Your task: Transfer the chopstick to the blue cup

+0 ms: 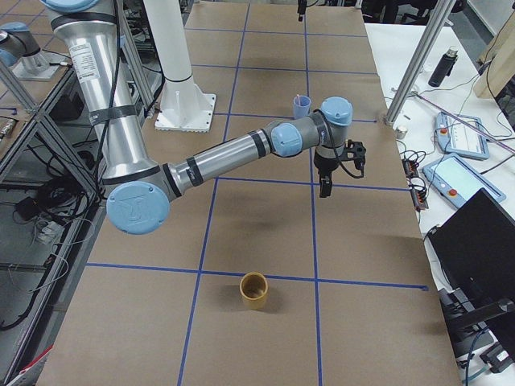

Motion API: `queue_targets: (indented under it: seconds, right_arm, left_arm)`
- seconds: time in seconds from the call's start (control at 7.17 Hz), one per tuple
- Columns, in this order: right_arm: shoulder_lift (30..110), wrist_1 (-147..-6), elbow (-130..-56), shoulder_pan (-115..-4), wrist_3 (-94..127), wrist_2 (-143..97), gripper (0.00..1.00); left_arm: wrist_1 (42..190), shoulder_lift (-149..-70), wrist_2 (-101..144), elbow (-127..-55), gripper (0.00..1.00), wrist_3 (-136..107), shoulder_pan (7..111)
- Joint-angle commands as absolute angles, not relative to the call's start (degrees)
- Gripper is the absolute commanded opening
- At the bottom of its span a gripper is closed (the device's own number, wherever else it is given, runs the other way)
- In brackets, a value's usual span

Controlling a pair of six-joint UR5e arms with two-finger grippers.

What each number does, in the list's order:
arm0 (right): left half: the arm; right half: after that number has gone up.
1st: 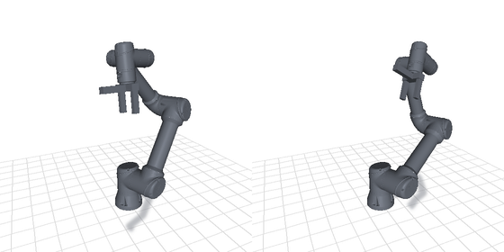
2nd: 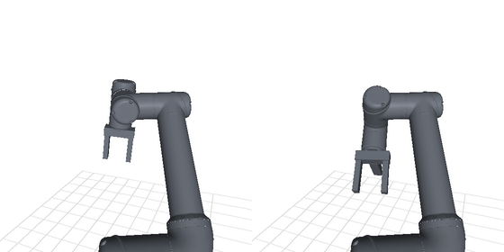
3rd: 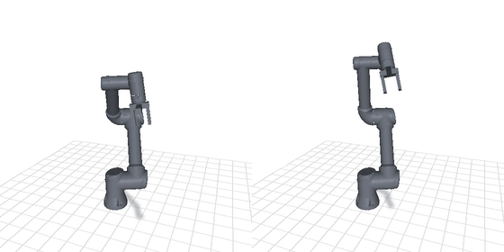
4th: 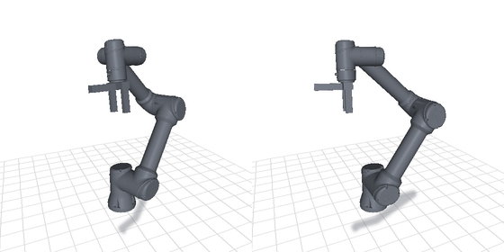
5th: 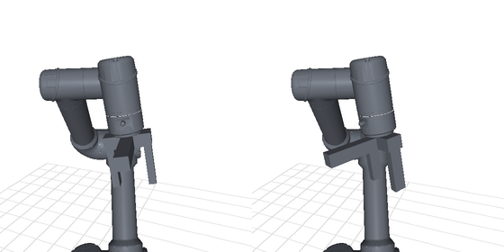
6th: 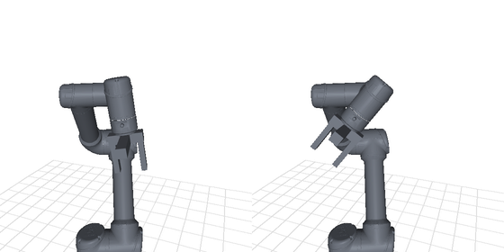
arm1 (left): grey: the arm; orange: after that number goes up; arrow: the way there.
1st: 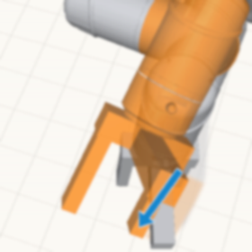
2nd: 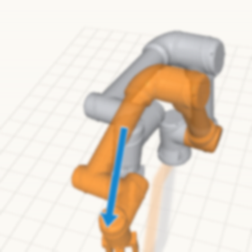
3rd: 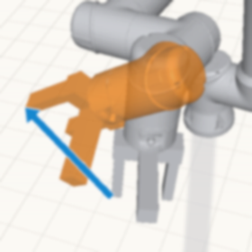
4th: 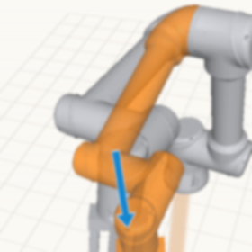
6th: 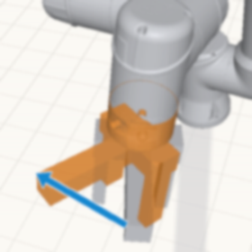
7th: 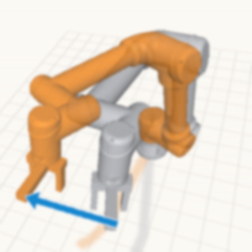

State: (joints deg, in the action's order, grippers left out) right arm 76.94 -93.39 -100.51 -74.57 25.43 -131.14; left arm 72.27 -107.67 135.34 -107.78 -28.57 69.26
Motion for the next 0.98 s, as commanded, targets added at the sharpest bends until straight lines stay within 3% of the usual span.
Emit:
queue_targets:
  seconds: [0.0,0.56,0.84]
  right_arm:
    - [82.3,-93.5,-105.9,-75.3,25.4,-131.0,1.00]
    - [89.7,-93.1,-111.3,-76.2,22.7,-131.1,1.00]
    - [91.7,-93.1,-112.3,-76.7,22.4,-131.5,1.00]
  left_arm:
    - [71.2,-108.5,134.6,-110.9,0.98,-24.7,69.3]
    - [72.5,-105.7,130.6,-112.0,0.98,-14.4,70.0]
    - [75.6,-101.5,130.7,-112.7,0.98,-8.9,76.2]
